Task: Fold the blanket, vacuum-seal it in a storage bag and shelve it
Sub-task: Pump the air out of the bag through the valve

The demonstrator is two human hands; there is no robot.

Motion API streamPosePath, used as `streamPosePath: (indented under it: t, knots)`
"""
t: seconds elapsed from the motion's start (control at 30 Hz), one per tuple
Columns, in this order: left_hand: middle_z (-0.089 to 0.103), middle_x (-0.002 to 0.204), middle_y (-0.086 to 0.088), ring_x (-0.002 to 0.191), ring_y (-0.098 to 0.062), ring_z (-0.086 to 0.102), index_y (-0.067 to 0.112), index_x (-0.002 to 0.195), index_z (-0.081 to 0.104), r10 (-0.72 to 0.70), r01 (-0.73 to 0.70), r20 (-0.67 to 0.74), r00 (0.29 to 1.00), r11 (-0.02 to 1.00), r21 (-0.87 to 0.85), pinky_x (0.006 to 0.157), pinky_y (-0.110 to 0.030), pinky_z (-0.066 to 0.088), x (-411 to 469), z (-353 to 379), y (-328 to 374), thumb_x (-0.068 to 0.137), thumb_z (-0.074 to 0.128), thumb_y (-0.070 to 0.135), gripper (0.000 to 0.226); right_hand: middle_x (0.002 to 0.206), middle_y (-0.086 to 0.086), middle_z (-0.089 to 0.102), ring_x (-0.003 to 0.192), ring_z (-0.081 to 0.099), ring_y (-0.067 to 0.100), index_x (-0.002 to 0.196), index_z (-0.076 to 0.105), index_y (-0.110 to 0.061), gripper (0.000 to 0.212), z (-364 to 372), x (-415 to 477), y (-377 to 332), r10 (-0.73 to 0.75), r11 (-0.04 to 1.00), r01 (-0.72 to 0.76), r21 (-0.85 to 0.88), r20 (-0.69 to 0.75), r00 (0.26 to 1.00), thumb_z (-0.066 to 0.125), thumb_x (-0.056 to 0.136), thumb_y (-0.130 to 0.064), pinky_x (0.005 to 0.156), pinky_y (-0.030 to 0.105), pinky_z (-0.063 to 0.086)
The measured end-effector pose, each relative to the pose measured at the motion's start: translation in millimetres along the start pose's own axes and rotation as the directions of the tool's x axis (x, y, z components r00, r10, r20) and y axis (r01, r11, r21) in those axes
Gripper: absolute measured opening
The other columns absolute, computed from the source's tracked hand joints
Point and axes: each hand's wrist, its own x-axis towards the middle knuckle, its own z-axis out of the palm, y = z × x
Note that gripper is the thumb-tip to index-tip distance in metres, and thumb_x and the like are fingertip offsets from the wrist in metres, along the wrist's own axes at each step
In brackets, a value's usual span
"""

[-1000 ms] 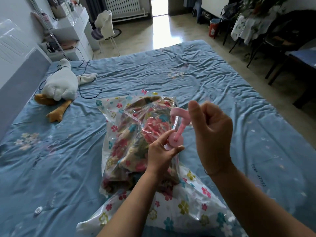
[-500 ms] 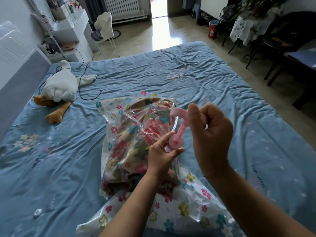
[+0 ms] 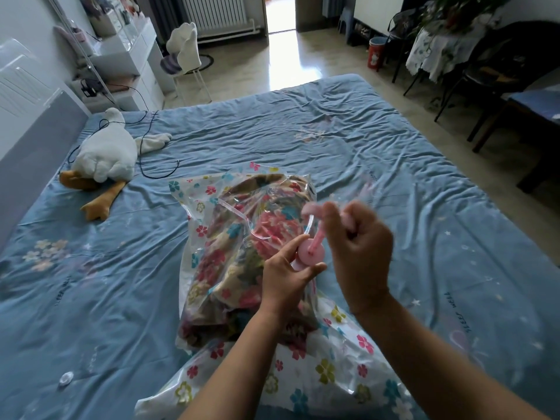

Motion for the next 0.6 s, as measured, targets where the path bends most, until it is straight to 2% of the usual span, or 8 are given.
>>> streamPosePath:
  t: [0.07, 0.13, 0.2, 0.27, 0.3, 0.37, 0.47, 0.6]
  knots:
    - [0.072, 0.112, 0.006, 0.106, -0.009, 0.067, 0.020, 0.121, 0.066, 0.000, 0.000, 0.002, 1.000, 1.000, 0.018, 0.093, -0.041, 0.054, -2, 0, 0, 0.068, 0.083, 0.039, 0.058, 0.049, -0.001, 0.053, 0.046, 0.049, 0.009, 0.055, 0.035, -0.021, 0.061, 3, -17, 37, 0.178, 0.963, -0.150, -0.224, 0.107, 0.978, 0.047, 0.079, -0.075, 0.049, 0.033, 0.038]
    - [0.073, 0.107, 0.008, 0.103, -0.007, 0.068, 0.022, 0.115, 0.069, -0.005, 0.005, -0.001, 1.000, 1.000, -0.005, 0.091, -0.040, 0.055, -5, -1, 3, 0.071, 0.083, 0.029, 0.047, 0.046, -0.007, 0.041, 0.045, 0.041, 0.007, 0.052, 0.037, -0.021, 0.065, 4, -24, 57, 0.302, 0.907, -0.231, -0.352, 0.161, 0.940, 0.047, 0.074, -0.081, 0.051, 0.031, 0.033]
    - [0.073, 0.109, 0.006, 0.104, -0.009, 0.068, 0.019, 0.117, 0.068, 0.004, -0.004, -0.003, 1.000, 1.000, -0.017, 0.092, -0.041, 0.055, -4, -2, 5, 0.068, 0.083, 0.034, 0.053, 0.047, -0.006, 0.045, 0.045, 0.039, 0.007, 0.052, 0.039, -0.016, 0.070, 4, -15, 51, 0.263, 0.937, -0.212, -0.276, 0.163, 0.951, 0.048, 0.076, -0.080, 0.049, 0.037, 0.038]
    - [0.071, 0.115, 0.004, 0.109, -0.010, 0.066, 0.020, 0.123, 0.065, 0.011, -0.011, -0.010, 1.000, 1.000, -0.006, 0.095, -0.041, 0.053, -1, -2, 4, 0.064, 0.083, 0.043, 0.066, 0.055, 0.010, 0.062, 0.047, 0.048, 0.023, 0.055, 0.043, -0.005, 0.074, 1, 0, 19, 0.153, 0.986, -0.146, -0.074, 0.100, 0.983, 0.050, 0.082, -0.073, 0.051, 0.043, 0.042]
    - [0.070, 0.118, 0.004, 0.112, -0.009, 0.064, 0.022, 0.125, 0.063, 0.013, -0.013, -0.018, 1.000, 1.000, -0.010, 0.097, -0.041, 0.052, 0, -2, 4, 0.063, 0.083, 0.044, 0.069, 0.057, 0.016, 0.063, 0.047, 0.045, 0.028, 0.056, 0.042, 0.001, 0.072, -1, 8, 1, 0.096, 0.994, -0.098, 0.041, 0.038, 0.995, 0.054, 0.085, -0.064, 0.050, 0.041, 0.041]
    - [0.068, 0.121, 0.004, 0.115, -0.009, 0.063, 0.022, 0.127, 0.062, 0.011, -0.011, -0.019, 1.000, 1.000, -0.012, 0.099, -0.041, 0.051, 0, -1, 3, 0.063, 0.084, 0.043, 0.070, 0.047, 0.010, 0.052, 0.045, 0.036, 0.022, 0.056, 0.036, 0.000, 0.061, -5, 17, -22, -0.018, 0.986, 0.033, 0.163, -0.092, 0.996, 0.060, 0.087, -0.047, 0.045, 0.029, 0.035]
    - [0.069, 0.119, 0.003, 0.112, -0.010, 0.064, 0.017, 0.127, 0.063, 0.003, -0.004, -0.020, 1.000, 1.000, -0.013, 0.097, -0.042, 0.052, -1, 1, 0, 0.065, 0.083, 0.041, 0.069, 0.049, 0.014, 0.055, 0.046, 0.055, 0.022, 0.057, 0.032, -0.017, 0.054, 0, 5, -3, -0.020, 1.000, 0.020, 0.013, -0.034, 0.999, 0.057, 0.089, -0.053, 0.045, 0.034, 0.039]
    - [0.072, 0.110, 0.009, 0.107, -0.007, 0.066, 0.025, 0.115, 0.068, -0.008, 0.008, -0.010, 1.000, 1.000, -0.021, 0.095, -0.038, 0.053, -6, 2, 4, 0.069, 0.085, 0.021, 0.049, 0.044, -0.007, 0.033, 0.045, 0.033, 0.010, 0.049, 0.031, -0.022, 0.059, 4, -15, 53, 0.285, 0.915, -0.220, -0.337, 0.156, 0.946, 0.054, 0.082, -0.065, 0.053, 0.031, 0.032]
